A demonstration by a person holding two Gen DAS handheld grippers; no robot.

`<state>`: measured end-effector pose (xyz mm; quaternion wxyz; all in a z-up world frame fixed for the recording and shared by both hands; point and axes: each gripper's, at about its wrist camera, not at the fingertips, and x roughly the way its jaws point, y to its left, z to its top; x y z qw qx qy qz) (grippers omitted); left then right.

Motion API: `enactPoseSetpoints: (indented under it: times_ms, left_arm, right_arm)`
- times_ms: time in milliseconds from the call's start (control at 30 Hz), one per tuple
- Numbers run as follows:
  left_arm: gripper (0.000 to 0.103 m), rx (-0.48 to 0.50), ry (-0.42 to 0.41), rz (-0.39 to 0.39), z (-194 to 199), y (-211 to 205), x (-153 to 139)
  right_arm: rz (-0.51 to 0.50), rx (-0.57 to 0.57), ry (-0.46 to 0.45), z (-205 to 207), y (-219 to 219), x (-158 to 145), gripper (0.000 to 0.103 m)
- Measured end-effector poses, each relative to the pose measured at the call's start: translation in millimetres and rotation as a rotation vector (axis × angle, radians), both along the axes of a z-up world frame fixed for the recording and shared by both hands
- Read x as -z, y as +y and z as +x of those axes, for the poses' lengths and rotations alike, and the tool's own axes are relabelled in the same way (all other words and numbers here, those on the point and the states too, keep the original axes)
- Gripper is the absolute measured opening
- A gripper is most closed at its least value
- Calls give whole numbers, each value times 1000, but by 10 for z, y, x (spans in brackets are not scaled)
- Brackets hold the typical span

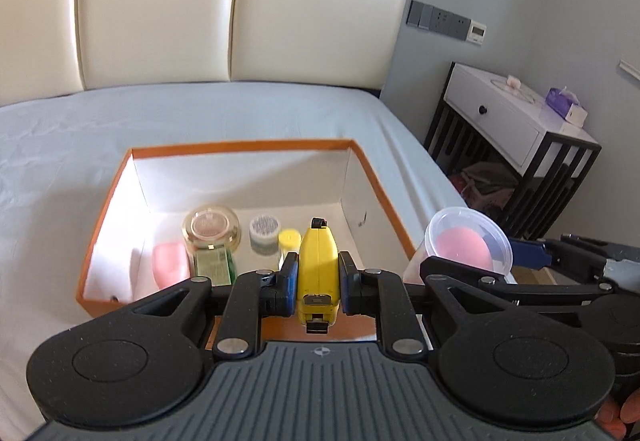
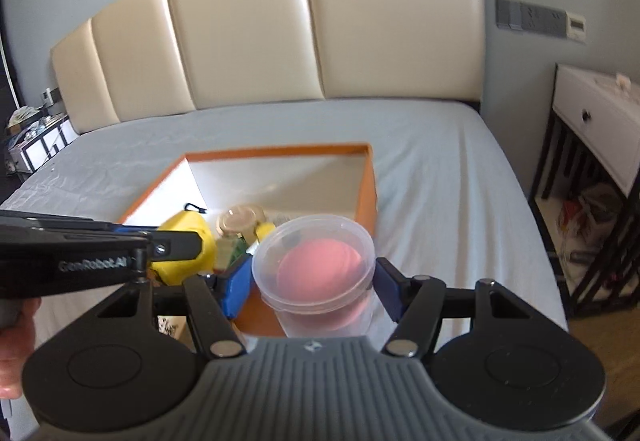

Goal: Organize rigid objects
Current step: 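Carry the tape measure with the left tool while the right tool carries the container into the box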

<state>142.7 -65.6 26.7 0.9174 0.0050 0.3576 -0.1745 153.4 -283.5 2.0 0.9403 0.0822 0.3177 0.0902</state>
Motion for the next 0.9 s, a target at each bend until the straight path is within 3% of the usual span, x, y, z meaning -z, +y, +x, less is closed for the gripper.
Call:
enactPoseSetpoints:
  times_ms: [167, 333, 900]
  left_arm:
    - [22, 5, -20, -7, 167, 57, -141]
    - [21, -5, 15, -28, 425, 151, -125]
    - [22, -49, 262, -55, 1187, 432, 456]
  right_arm:
    - [-45, -44, -32, 263, 74, -232, 64]
    - [-56, -74, -10, 574, 106, -292, 64]
    - [-210, -218, 182, 1303, 340, 319, 64]
